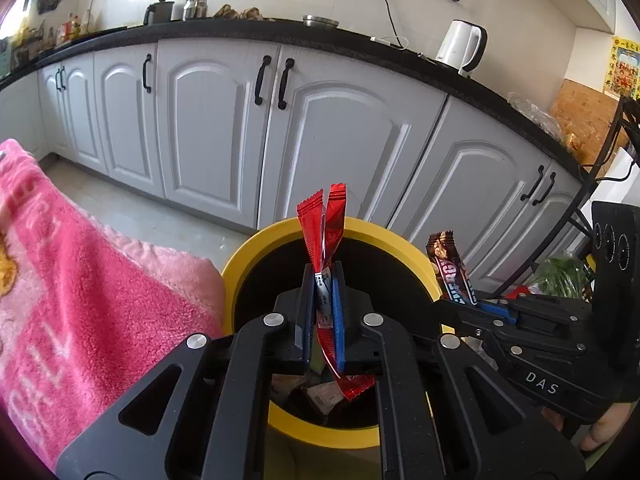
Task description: Collect trash
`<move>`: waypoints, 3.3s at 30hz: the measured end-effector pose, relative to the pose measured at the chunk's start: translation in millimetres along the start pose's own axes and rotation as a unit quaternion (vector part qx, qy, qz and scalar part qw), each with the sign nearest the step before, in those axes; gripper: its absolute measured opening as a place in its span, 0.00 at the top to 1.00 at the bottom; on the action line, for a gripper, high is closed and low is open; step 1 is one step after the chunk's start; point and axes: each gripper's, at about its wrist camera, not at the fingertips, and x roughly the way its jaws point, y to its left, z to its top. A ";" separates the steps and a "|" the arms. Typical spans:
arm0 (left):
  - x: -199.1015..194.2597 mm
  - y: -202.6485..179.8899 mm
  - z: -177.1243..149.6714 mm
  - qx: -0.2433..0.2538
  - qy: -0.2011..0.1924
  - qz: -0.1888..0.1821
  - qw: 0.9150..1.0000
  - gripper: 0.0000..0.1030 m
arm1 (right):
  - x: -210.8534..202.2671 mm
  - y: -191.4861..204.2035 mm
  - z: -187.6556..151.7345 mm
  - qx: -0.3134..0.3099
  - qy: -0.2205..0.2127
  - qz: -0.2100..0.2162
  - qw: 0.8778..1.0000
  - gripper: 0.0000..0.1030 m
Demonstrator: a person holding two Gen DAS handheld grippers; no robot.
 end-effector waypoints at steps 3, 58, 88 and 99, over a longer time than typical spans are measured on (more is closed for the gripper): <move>1.0 1.1 -0.8 -0.004 0.003 -0.001 1.000 0.96 | 0.9 -2.7 -0.1 0.008 0.003 -0.001 1.000 0.78; -99.3 40.8 -11.6 -0.039 0.016 0.053 0.998 0.11 | -70.7 50.8 -8.2 -0.009 -0.061 -0.036 0.997 0.08; -202.2 33.7 -34.3 -0.021 -0.125 0.130 0.983 0.11 | -130.8 122.6 -33.6 -0.071 -0.190 -0.074 0.977 0.06; -222.6 26.2 -49.5 -0.003 -0.174 0.126 0.977 0.11 | -146.4 133.6 -43.5 -0.063 -0.233 -0.083 0.967 0.06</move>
